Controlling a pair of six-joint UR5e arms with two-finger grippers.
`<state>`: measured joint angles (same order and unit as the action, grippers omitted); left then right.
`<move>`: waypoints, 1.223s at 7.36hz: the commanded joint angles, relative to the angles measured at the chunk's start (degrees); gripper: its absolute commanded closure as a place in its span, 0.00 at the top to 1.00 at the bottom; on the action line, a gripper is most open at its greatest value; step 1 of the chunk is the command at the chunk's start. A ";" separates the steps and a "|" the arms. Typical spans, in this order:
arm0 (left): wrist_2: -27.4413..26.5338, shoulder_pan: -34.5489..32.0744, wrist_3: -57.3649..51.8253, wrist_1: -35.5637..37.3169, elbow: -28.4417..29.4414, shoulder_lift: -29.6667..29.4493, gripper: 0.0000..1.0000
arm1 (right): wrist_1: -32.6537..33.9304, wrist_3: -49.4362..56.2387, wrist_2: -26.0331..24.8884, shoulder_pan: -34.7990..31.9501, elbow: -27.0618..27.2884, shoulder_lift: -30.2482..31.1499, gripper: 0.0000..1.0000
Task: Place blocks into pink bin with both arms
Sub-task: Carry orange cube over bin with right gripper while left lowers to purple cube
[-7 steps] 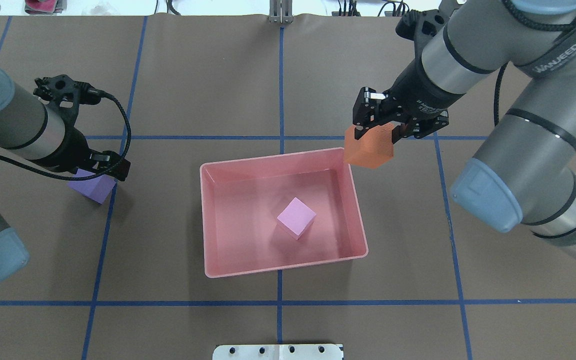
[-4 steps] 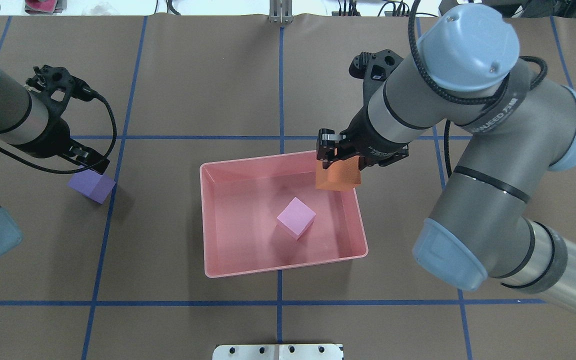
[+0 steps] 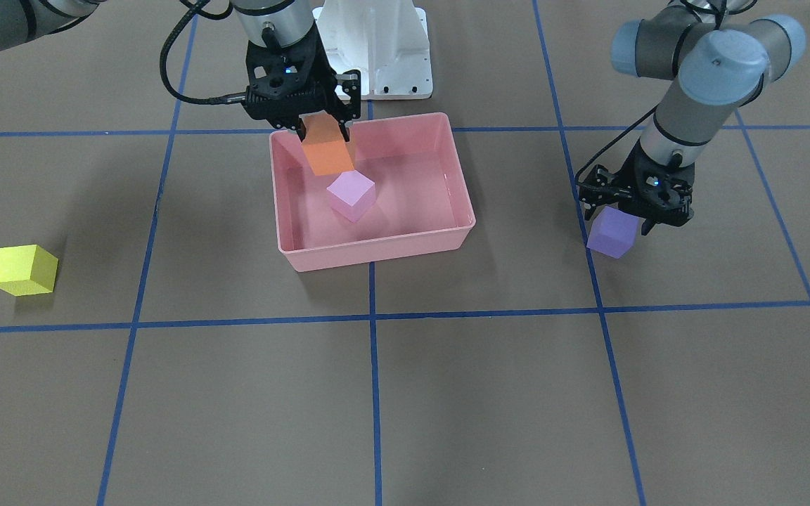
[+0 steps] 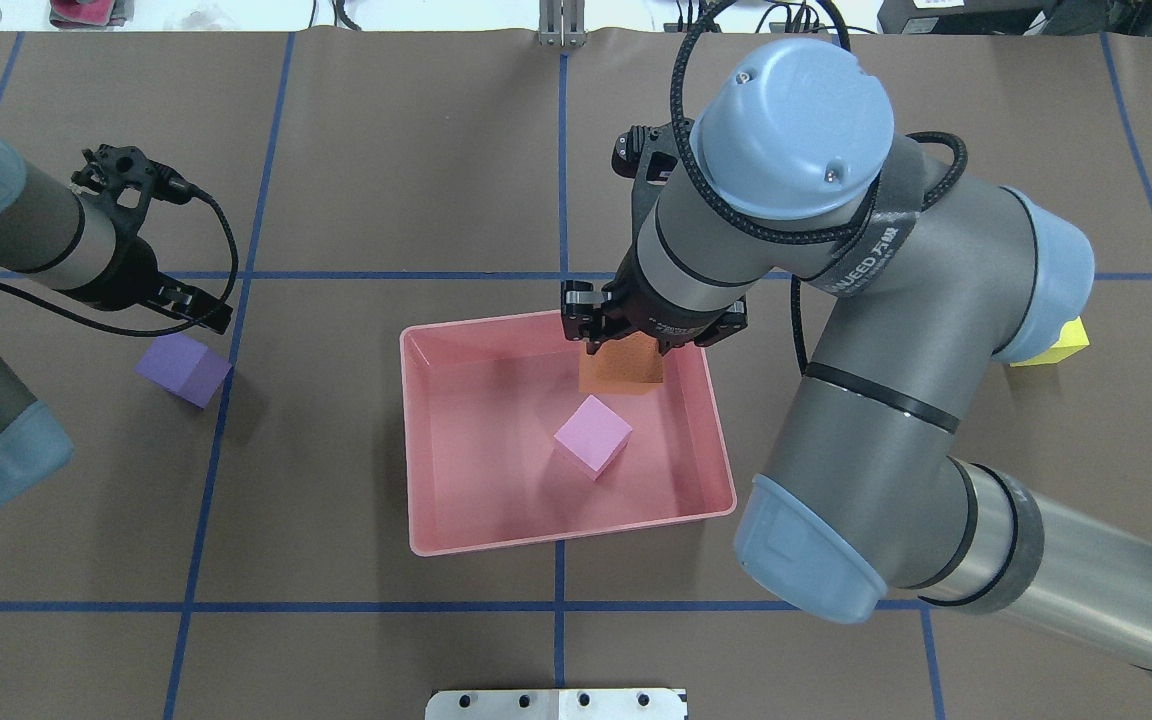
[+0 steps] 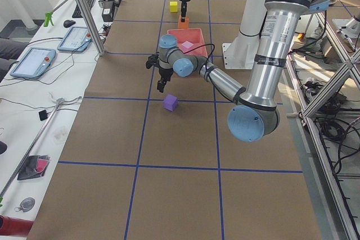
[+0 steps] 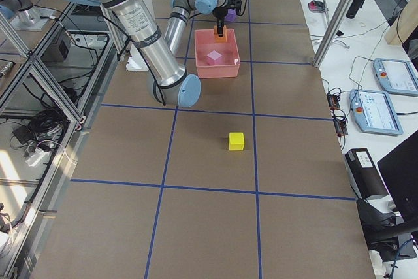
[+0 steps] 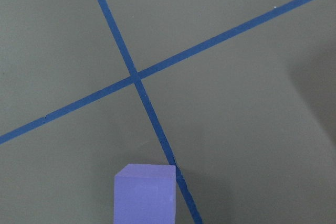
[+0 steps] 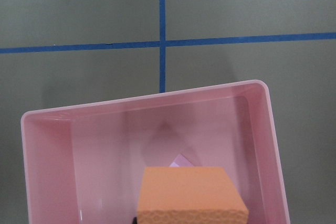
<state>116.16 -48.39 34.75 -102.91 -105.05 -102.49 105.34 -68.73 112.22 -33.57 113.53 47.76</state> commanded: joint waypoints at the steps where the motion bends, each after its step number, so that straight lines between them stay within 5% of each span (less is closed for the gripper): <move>1: 0.03 -0.03 0.58 -2.56 2.83 0.19 1.00 | 0.22 -0.09 -1.12 1.13 -0.32 -0.47 0.00; 9: 0.56 0.40 1.54 -2.91 4.23 2.03 1.00 | -0.04 -0.09 -2.62 5.09 -7.35 -5.39 0.00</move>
<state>116.72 -48.15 35.66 -105.77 -101.32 -100.46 105.34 -68.75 109.63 -28.90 106.94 43.00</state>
